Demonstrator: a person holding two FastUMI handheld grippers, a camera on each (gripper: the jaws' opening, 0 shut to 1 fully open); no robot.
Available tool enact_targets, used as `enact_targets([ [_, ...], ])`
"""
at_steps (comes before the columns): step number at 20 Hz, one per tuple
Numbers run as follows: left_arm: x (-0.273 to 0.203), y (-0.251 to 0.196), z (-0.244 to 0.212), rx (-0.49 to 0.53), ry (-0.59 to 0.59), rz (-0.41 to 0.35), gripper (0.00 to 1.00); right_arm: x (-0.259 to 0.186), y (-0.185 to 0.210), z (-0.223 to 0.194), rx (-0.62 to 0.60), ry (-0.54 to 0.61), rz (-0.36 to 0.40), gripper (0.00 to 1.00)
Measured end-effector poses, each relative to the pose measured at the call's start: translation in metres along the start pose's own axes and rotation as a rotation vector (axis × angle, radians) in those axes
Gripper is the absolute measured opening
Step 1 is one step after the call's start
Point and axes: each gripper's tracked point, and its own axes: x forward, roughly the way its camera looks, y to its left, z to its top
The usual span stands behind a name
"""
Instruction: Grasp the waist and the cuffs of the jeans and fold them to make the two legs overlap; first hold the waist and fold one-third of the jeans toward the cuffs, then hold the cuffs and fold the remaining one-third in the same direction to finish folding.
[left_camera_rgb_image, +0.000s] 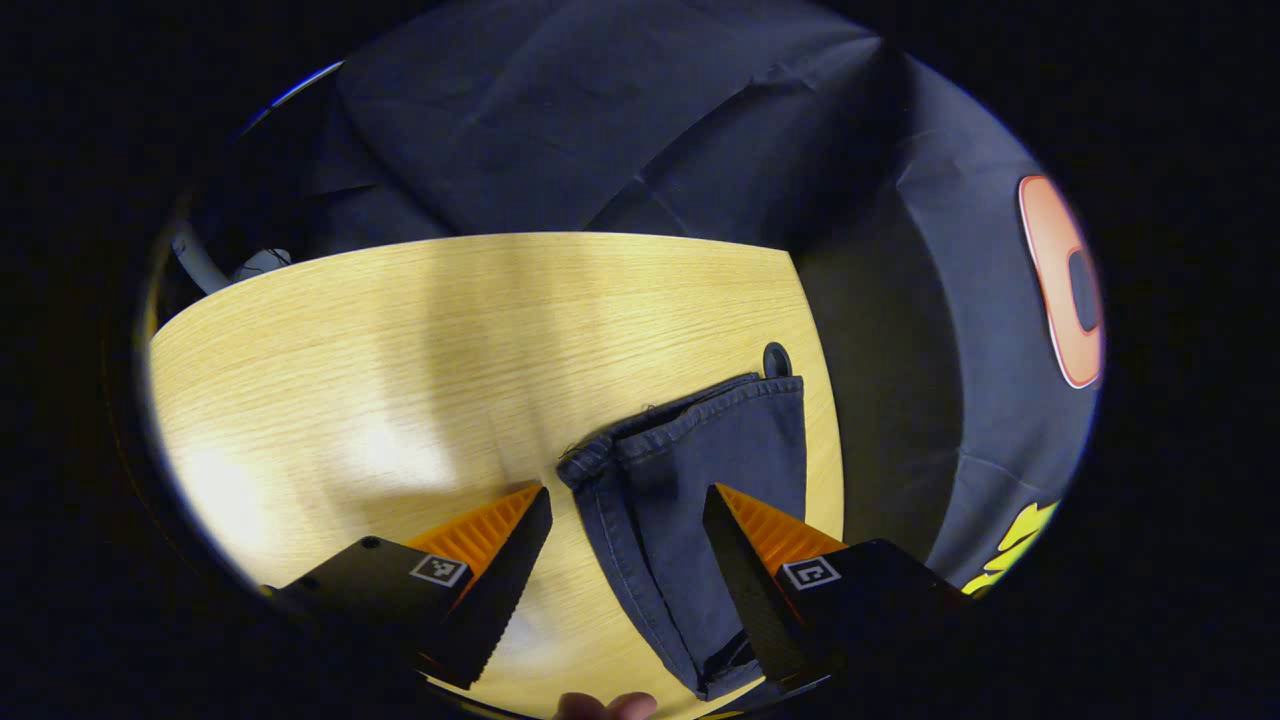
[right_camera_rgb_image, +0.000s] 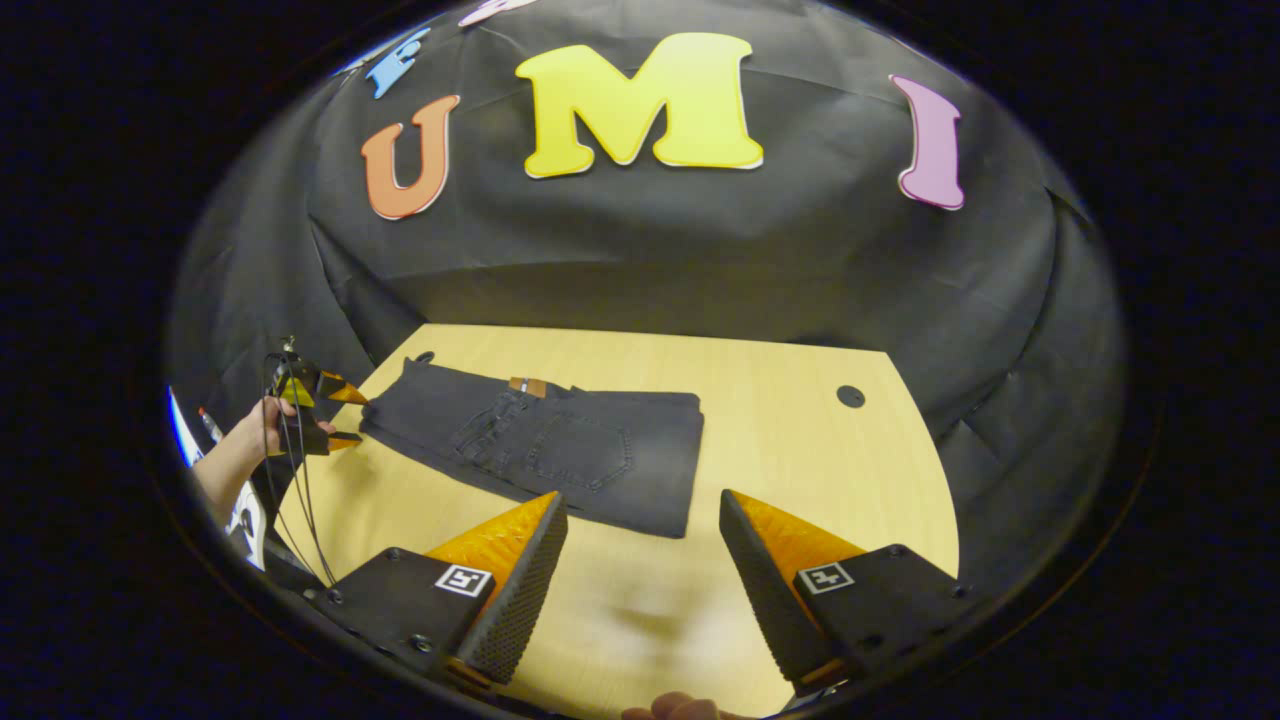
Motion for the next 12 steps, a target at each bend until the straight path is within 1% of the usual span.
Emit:
enact_targets([
  [4, 0.014, -0.009, 0.006, 0.041, -0.028, 0.047, 0.98, 0.004, -0.013, -0.004, -0.006, 0.007, -0.013, 0.95],
  [7, 0.024, -0.018, 0.006, 0.079, -0.029, 0.049, 0.98, 0.011, -0.019, -0.008, 0.011, 0.018, -0.016, 0.95],
  [8, 0.025, -0.018, 0.005, 0.096, -0.03, 0.063, 0.98, 0.014, -0.021, -0.011, 0.018, 0.024, -0.019, 0.92],
  [9, 0.028, -0.015, 0.005, 0.109, -0.031, 0.075, 0.96, 0.014, -0.023, -0.012, 0.028, 0.028, -0.02, 0.95],
  [10, 0.028, -0.015, 0.007, 0.112, -0.038, 0.081, 0.91, 0.016, -0.025, -0.016, 0.036, 0.034, -0.025, 0.92],
  [11, 0.032, -0.015, 0.006, 0.111, -0.04, 0.081, 0.9, 0.017, -0.029, -0.019, 0.043, 0.04, -0.032, 0.95],
  [12, 0.035, -0.014, 0.008, 0.105, -0.046, 0.081, 0.85, 0.016, -0.031, -0.022, 0.053, 0.045, -0.035, 0.95],
])
